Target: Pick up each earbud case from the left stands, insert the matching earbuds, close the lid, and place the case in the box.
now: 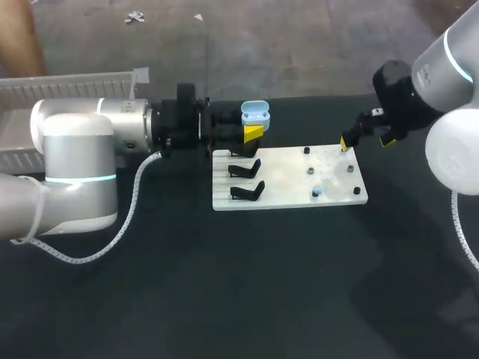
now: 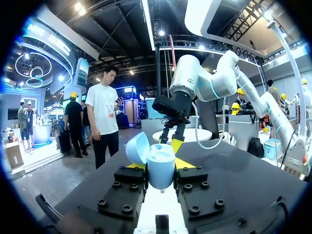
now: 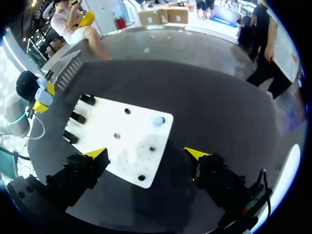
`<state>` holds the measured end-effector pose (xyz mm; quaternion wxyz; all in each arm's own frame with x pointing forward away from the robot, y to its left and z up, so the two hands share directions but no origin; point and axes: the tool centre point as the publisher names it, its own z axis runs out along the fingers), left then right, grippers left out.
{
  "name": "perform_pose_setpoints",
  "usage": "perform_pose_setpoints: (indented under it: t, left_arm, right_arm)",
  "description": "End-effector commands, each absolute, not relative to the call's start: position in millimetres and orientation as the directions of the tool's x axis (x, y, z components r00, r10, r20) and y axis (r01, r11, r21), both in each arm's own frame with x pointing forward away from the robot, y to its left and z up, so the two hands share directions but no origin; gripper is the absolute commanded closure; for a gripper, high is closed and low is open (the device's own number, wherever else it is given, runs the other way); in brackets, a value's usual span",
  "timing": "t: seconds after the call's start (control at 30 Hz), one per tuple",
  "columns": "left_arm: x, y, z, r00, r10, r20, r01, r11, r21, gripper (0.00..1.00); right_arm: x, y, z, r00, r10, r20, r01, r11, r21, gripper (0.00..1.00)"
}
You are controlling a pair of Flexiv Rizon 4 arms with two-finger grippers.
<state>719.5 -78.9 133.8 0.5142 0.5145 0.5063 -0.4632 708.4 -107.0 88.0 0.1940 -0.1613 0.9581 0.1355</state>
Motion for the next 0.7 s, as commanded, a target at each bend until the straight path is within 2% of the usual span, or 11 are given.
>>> perform_pose_setpoints:
  t: [0.03, 0.7]
  left_arm:
    - [717, -80, 134, 0.061, 0.044, -0.997, 0.997, 0.05, 0.063, 1.0]
    - [711, -68, 149, 0.018, -0.002, -1.0, 0.998, 0.063, 0.018, 1.0]
  right_arm:
    - [709, -106, 87, -0.88, -0.256, -0.401, -0.35, 0.919, 0.182, 0.0]
    - [714, -128, 85, -0.912, -0.283, -0.296, -0.32, 0.944, 0.083, 0.0]
